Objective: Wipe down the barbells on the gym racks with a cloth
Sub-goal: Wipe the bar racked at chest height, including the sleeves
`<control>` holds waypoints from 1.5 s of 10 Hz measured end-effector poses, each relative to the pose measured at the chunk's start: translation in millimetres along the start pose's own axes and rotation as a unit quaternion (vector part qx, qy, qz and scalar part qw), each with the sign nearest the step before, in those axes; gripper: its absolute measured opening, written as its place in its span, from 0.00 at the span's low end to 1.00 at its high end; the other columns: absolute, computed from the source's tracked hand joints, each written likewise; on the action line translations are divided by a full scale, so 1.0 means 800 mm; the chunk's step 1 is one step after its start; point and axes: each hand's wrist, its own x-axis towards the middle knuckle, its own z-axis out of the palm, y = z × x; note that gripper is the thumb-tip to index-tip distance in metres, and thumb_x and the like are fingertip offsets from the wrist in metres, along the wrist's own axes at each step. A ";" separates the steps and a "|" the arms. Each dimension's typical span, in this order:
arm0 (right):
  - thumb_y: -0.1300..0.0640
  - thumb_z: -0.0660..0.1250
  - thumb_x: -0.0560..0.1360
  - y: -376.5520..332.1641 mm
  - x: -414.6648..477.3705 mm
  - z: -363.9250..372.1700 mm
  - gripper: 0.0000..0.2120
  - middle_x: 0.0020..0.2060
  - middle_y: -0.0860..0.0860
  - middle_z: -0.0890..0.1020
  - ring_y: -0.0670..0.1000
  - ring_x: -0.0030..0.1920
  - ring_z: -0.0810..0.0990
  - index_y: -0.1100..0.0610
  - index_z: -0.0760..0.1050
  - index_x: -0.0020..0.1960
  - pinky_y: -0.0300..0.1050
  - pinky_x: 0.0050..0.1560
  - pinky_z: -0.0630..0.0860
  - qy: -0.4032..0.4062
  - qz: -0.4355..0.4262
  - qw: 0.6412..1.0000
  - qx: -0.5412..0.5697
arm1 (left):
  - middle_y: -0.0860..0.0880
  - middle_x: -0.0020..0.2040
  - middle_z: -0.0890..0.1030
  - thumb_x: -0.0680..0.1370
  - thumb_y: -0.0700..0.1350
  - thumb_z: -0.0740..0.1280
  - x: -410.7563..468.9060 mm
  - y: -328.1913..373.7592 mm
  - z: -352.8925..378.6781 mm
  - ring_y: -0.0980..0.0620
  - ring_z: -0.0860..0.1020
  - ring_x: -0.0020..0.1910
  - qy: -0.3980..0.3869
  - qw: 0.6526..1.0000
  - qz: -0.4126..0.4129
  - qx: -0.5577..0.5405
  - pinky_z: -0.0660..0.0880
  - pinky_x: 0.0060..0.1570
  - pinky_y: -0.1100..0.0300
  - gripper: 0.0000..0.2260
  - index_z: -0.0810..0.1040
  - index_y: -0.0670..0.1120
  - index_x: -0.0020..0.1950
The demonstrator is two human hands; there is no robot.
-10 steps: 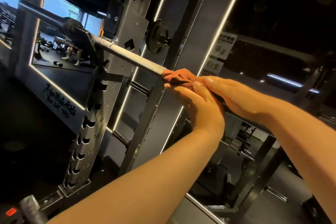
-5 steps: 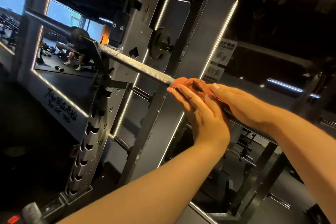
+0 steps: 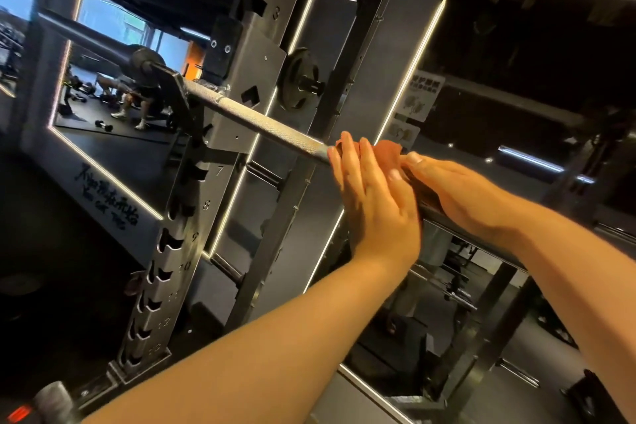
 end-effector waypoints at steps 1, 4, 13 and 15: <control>0.35 0.49 0.84 -0.044 -0.017 -0.009 0.26 0.74 0.45 0.72 0.48 0.72 0.72 0.40 0.67 0.77 0.50 0.75 0.65 -0.035 0.088 0.991 0.091 | 0.55 0.83 0.48 0.86 0.46 0.51 0.052 -0.017 -0.024 0.57 0.38 0.81 0.053 0.998 -0.031 0.020 0.46 0.80 0.55 0.21 0.62 0.46 0.80; 0.34 0.48 0.84 -0.053 -0.021 -0.009 0.29 0.70 0.47 0.76 0.50 0.69 0.74 0.47 0.68 0.77 0.56 0.76 0.66 -0.012 0.140 0.981 0.131 | 0.55 0.82 0.35 0.86 0.50 0.51 -0.018 0.016 0.021 0.58 0.33 0.79 0.039 0.997 -0.027 -0.058 0.46 0.80 0.53 0.27 0.46 0.49 0.84; 0.32 0.47 0.82 -0.036 -0.082 -0.027 0.33 0.76 0.43 0.69 0.45 0.76 0.67 0.47 0.66 0.79 0.56 0.79 0.62 0.032 0.149 0.982 0.108 | 0.46 0.84 0.48 0.87 0.46 0.49 -0.008 -0.004 0.031 0.52 0.41 0.82 0.147 0.988 -0.025 -0.042 0.47 0.80 0.58 0.24 0.54 0.41 0.82; 0.40 0.46 0.86 -0.048 -0.083 -0.031 0.24 0.68 0.45 0.77 0.46 0.69 0.75 0.45 0.72 0.73 0.55 0.75 0.67 0.017 0.168 0.978 0.124 | 0.52 0.82 0.50 0.86 0.57 0.50 -0.085 0.063 0.073 0.66 0.62 0.70 -0.009 0.944 -0.220 -0.244 0.64 0.69 0.67 0.27 0.42 0.56 0.82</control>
